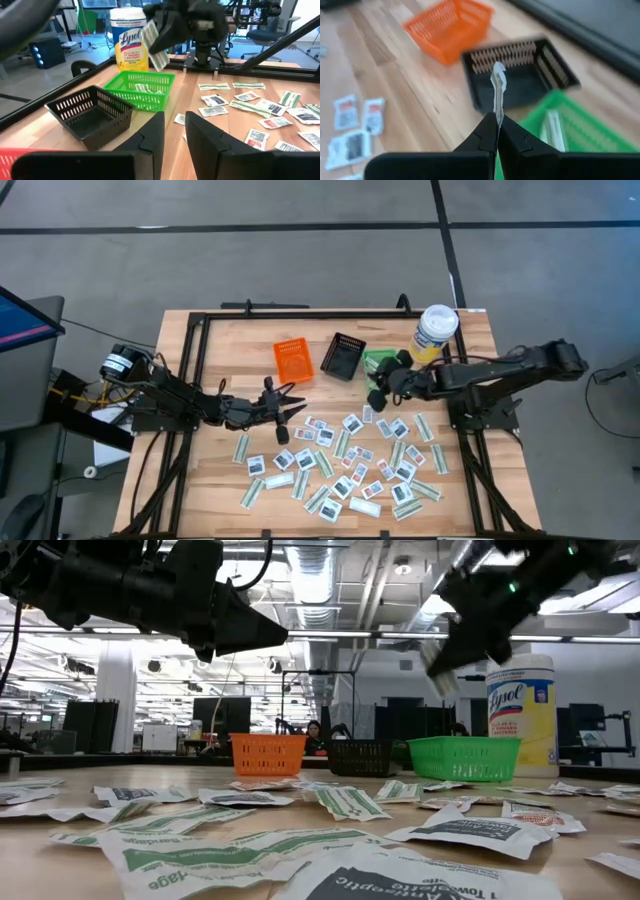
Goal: Pick & Place First Aid Supplies
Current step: Put the green bandage pack into the green basket
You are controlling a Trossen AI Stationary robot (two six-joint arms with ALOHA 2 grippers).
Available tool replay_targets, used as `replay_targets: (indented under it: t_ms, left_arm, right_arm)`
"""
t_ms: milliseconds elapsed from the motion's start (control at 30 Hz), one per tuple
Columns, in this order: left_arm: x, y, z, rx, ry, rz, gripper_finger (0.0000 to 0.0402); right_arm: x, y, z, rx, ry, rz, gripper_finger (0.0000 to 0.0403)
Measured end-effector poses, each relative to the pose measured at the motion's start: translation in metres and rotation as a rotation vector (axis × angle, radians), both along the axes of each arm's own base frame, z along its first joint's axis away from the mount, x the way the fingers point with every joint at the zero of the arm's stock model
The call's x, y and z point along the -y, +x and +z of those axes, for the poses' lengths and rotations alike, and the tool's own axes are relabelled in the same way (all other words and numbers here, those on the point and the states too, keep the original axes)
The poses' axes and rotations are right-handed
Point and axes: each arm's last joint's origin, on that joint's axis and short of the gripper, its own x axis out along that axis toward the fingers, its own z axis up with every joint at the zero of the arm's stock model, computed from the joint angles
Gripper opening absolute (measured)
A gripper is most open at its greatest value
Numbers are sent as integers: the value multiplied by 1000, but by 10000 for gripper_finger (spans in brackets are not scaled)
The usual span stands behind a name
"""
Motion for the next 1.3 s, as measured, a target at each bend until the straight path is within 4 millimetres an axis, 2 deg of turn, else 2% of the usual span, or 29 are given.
replay_targets:
  t_ms: [200,333,667,833,1067,1167,1300]
  left_arm:
    - [0,0,0,0,0,-2,77]
    - [0,0,0,2,-7,-2,77]
    - [0,0,0,3,-14,-3,76]
    - [1,0,-2,-15,-8,-5,79]
    - [5,-2,-10,-92,-28,-24,103]
    - [9,-7,-15,-163,-51,-39,121]
    - [13,-20,-17,-274,-73,-60,145]
  right_arm:
    - [22,-18,-30,-65,138,-39,0]
    - [32,-21,-40,-97,169,-100,8]
    - [37,-17,-44,-117,157,-80,96]
    - [32,-15,-36,-103,136,-35,129]
    - [26,-17,-2,-80,99,23,158]
    - [19,-19,7,-35,104,67,163]
    - [5,-19,10,-4,156,118,164]
